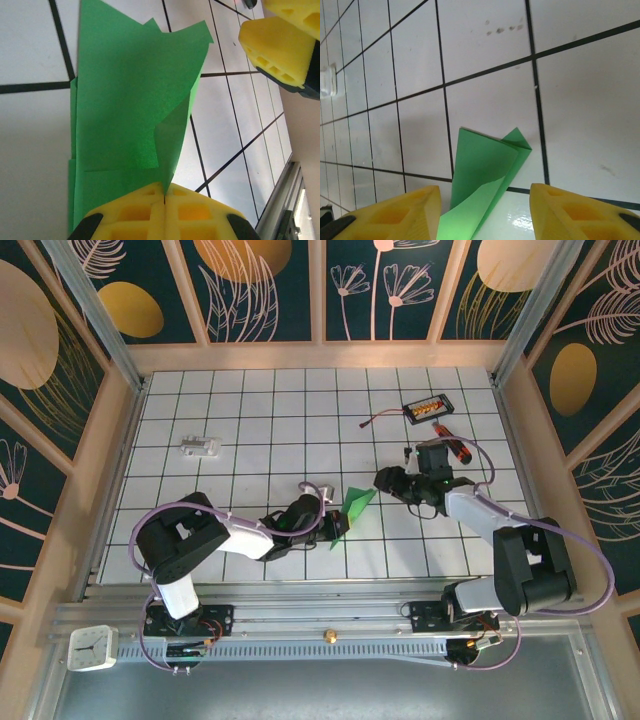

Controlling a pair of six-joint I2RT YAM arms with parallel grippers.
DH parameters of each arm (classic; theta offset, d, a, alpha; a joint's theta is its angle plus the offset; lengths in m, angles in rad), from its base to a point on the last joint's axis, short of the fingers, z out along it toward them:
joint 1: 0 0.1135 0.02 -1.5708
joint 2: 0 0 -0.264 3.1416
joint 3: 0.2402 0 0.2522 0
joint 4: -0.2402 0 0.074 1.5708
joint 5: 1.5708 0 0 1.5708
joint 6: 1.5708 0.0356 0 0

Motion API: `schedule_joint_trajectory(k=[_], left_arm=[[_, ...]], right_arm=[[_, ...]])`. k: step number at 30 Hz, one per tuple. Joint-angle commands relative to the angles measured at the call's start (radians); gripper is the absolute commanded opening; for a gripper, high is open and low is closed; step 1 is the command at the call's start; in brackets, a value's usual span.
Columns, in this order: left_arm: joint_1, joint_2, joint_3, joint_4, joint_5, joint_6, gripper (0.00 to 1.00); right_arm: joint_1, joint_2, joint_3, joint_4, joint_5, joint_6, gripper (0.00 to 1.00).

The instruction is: Fold a paper plane with a square sheet of paper (pick it up from the middle)

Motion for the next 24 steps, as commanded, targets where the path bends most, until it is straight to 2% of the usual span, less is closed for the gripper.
schedule_joint_trajectory(k=[1,12,24], left_arm=[[0.007,0.013,-0.017,0.08,0.014,-0.059,0.0],[0.032,0.044,-0.072,0.186,0.03,-0.166,0.0],[0.05,0.061,-0.088,0.23,0.062,-0.219,0.0]], right_arm=[[0.038,0.009,-0.01,0.016,0.002,-0.02,0.48],[0.13,-0.004,-0.059,0.083,-0.04,0.001,0.33],[0.142,0.025,-0.052,0.093,-0.063,-0.017,0.28]])
